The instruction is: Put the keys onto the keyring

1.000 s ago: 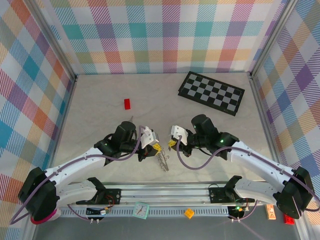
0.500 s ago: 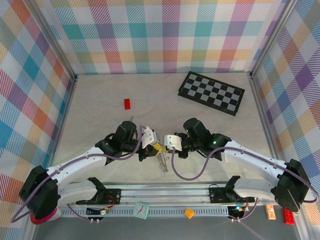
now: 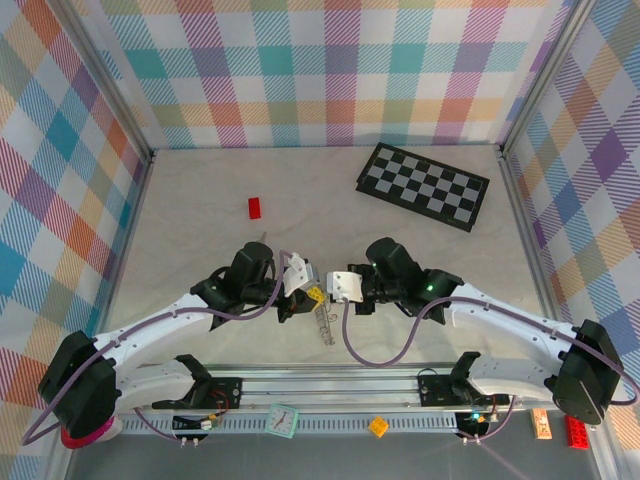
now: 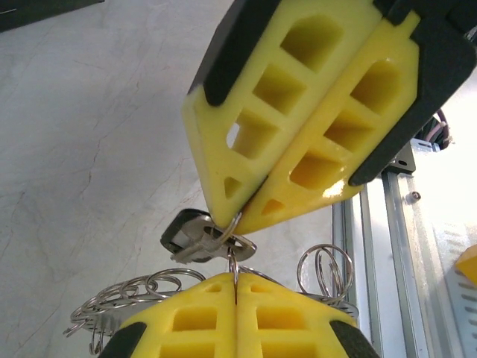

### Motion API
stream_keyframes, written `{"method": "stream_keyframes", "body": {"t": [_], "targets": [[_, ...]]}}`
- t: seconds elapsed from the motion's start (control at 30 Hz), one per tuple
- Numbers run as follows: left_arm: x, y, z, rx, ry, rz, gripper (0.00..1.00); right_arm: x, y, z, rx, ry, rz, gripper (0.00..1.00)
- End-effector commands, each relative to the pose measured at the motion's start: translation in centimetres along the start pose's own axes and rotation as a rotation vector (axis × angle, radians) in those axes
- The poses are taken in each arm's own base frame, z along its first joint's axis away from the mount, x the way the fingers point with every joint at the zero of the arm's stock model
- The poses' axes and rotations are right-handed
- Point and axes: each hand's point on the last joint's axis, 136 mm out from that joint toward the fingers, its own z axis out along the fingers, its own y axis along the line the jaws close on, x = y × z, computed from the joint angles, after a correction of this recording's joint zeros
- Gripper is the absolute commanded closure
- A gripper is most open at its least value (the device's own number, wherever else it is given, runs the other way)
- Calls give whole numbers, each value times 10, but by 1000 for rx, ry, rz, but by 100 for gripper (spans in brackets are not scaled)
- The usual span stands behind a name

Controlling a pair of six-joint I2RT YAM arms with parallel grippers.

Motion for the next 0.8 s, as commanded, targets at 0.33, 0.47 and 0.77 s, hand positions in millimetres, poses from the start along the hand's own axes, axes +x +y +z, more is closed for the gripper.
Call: {"method": "stream_keyframes", "body": {"t": [0.33, 0.47, 0.77], "targets": [[-11, -3, 0, 24, -35, 17, 100, -9, 11, 1, -56, -40, -33, 100], [-11, -4, 0, 24, -36, 19, 100, -8, 13, 2, -66, -37, -32, 100], [-12, -4, 0, 24, -37, 20, 100, -6, 16, 5, -76, -26, -33, 100]]}}
